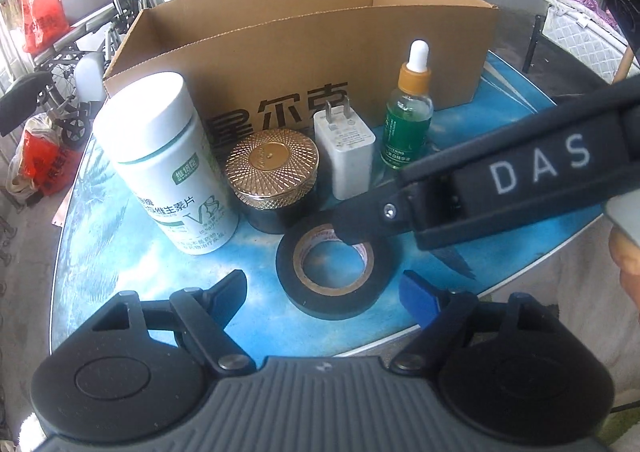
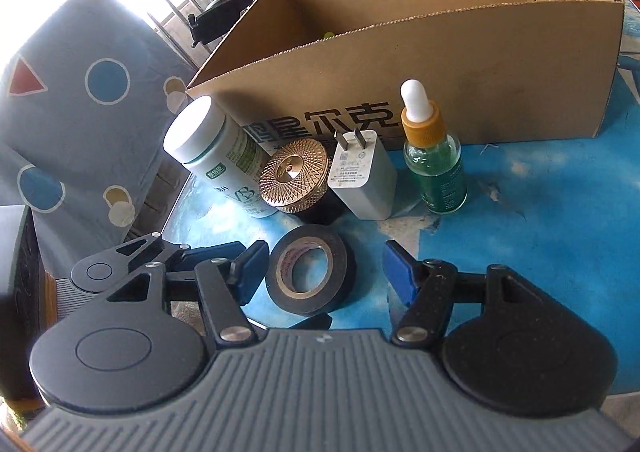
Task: Organize rigid objects
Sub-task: 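Grasp the black electrical tape roll by its rim with the right tool, then carry the tape roll into the box and open the right tool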
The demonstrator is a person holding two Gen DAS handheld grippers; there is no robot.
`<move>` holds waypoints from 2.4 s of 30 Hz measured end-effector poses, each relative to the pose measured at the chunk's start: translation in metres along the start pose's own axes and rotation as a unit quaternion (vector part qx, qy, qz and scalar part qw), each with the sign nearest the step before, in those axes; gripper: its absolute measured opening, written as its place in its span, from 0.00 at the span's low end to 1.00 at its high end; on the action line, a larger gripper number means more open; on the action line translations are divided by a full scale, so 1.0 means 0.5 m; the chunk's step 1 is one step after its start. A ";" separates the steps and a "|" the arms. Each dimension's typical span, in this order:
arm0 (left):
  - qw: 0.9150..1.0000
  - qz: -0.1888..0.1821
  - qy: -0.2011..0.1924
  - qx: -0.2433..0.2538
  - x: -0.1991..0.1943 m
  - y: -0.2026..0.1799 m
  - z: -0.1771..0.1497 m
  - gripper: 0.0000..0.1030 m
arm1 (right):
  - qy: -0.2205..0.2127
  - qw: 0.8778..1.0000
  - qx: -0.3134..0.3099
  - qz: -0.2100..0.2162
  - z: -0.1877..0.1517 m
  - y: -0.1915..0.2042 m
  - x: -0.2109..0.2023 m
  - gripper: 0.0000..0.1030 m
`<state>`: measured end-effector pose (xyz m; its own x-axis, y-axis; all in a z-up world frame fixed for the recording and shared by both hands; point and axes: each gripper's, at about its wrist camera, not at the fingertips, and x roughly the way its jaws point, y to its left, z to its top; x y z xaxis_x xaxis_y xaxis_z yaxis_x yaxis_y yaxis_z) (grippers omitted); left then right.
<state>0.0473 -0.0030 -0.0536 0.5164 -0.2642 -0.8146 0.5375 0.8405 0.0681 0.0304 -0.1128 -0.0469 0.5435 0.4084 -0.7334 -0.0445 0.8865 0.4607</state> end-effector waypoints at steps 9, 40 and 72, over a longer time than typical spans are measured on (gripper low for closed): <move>1.000 -0.017 -0.001 -0.005 0.015 0.001 -0.005 0.69 | 0.017 1.000 -0.022 -0.014 -0.003 0.008 0.038 0.38; 0.998 0.000 -0.055 0.033 -0.076 -0.054 -0.015 0.64 | -0.037 0.996 -0.058 -0.049 -0.048 0.060 -0.023 0.17; 0.998 -0.026 0.051 0.003 0.080 0.152 0.507 0.64 | 0.060 0.997 -0.051 0.009 0.553 -0.026 0.012 0.20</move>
<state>0.2778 -0.0695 0.0650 0.4173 -0.2573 -0.8716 0.5658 0.8241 0.0276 0.2661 -0.1819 0.0809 0.4378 0.4421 -0.7829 -0.1412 0.8938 0.4257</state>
